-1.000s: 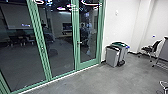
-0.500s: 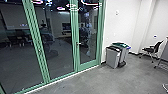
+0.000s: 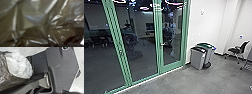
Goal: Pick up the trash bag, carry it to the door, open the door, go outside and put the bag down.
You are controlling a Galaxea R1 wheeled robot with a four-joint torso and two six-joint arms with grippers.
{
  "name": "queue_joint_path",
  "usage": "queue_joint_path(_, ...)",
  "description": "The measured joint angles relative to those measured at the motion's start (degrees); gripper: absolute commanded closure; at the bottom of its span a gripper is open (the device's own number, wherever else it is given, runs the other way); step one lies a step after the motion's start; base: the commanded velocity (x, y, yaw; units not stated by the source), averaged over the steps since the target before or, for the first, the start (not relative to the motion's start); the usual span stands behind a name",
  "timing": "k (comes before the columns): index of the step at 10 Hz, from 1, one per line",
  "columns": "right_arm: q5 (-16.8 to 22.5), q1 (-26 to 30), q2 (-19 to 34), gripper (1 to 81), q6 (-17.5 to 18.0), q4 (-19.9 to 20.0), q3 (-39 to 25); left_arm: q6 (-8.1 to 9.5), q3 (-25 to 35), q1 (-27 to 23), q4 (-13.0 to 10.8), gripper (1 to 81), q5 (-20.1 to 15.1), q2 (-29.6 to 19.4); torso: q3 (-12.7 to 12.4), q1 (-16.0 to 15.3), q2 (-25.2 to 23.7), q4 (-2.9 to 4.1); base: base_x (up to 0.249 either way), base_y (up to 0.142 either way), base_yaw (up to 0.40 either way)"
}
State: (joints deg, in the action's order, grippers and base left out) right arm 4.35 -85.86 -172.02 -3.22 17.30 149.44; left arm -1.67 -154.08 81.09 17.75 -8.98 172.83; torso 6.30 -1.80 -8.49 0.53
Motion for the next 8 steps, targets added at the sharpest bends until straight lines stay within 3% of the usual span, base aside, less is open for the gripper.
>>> queue_joint_path(4,0.00,0.00,0.00,1.0,0.00,0.00,0.01,-0.01,0.00,0.02,0.00,81.1,0.28,0.00,0.00,0.00,0.00,0.00,0.172,0.000,0.000)
queue_joint_path(8,0.00,-0.02,-0.02,1.0,0.00,-0.07,0.01,-0.01,0.02,0.61,0.02,81.1,3.78,-0.11,0.00,0.00,0.00,0.00,0.173,0.000,0.000)
